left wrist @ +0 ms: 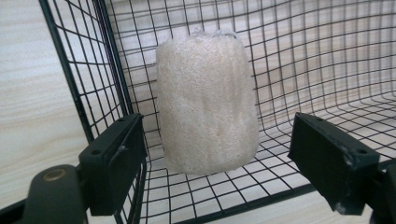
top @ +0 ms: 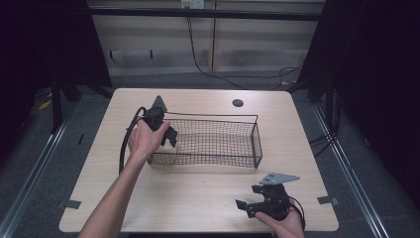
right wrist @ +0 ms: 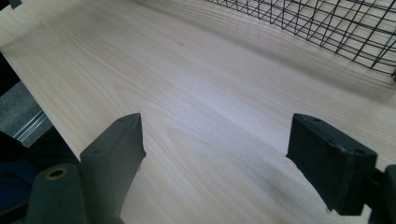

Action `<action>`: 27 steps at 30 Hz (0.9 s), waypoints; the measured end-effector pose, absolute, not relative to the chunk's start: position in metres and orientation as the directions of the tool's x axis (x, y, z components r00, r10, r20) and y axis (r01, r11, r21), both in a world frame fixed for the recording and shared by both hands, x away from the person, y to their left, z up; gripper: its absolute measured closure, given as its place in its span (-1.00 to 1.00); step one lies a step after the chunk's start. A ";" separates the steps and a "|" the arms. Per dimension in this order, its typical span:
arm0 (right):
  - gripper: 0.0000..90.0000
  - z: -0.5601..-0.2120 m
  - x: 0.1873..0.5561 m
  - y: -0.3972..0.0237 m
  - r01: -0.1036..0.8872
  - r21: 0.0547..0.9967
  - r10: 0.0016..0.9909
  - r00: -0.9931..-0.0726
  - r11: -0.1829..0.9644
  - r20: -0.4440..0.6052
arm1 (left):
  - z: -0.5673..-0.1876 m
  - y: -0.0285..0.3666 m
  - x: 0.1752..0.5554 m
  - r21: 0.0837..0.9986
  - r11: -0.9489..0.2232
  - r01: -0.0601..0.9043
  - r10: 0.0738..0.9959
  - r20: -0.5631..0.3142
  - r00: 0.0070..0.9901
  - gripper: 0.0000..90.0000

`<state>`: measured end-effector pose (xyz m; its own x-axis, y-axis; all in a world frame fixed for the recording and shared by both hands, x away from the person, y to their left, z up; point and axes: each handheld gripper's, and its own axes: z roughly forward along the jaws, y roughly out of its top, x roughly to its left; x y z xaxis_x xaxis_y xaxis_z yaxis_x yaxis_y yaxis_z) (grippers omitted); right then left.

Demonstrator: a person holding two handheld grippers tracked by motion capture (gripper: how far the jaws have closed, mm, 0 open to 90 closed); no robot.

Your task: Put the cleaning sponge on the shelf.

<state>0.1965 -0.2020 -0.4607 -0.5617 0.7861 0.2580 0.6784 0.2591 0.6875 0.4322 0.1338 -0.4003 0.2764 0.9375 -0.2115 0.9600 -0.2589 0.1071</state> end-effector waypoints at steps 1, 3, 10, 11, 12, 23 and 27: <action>-0.60 -0.461 0.197 -0.202 0.678 0.687 0.787 -0.561 0.259 0.257 | -0.400 0.134 0.432 0.112 -0.263 0.958 0.934 -0.218 0.282 -0.59; -0.60 -0.461 0.197 -0.202 0.679 0.685 0.786 -0.562 0.263 0.256 | -0.397 0.135 0.430 0.135 -0.277 0.951 0.922 -0.242 0.303 -0.59; -0.60 -0.461 0.197 -0.202 0.680 0.686 0.788 -0.559 0.259 0.257 | -0.389 0.144 0.426 0.190 -0.342 0.920 0.883 -0.270 0.384 -0.60; -0.60 -0.461 0.197 -0.202 0.680 0.686 0.788 -0.559 0.259 0.257 | -0.388 0.145 0.425 0.203 -0.346 0.916 0.875 -0.281 0.393 -0.60; -0.60 -0.461 0.198 -0.202 0.681 0.685 0.788 -0.559 0.259 0.258 | -0.387 0.146 0.425 0.211 -0.356 0.910 0.867 -0.290 0.406 -0.60; -0.60 -0.461 0.198 -0.203 0.680 0.687 0.791 -0.557 0.257 0.255 | -0.374 0.157 0.414 0.286 -0.395 0.873 0.820 -0.318 0.476 -0.59; -0.60 -0.461 0.198 -0.203 0.680 0.687 0.791 -0.556 0.257 0.254 | -0.372 0.161 0.410 0.315 -0.409 0.856 0.805 -0.319 0.501 -0.57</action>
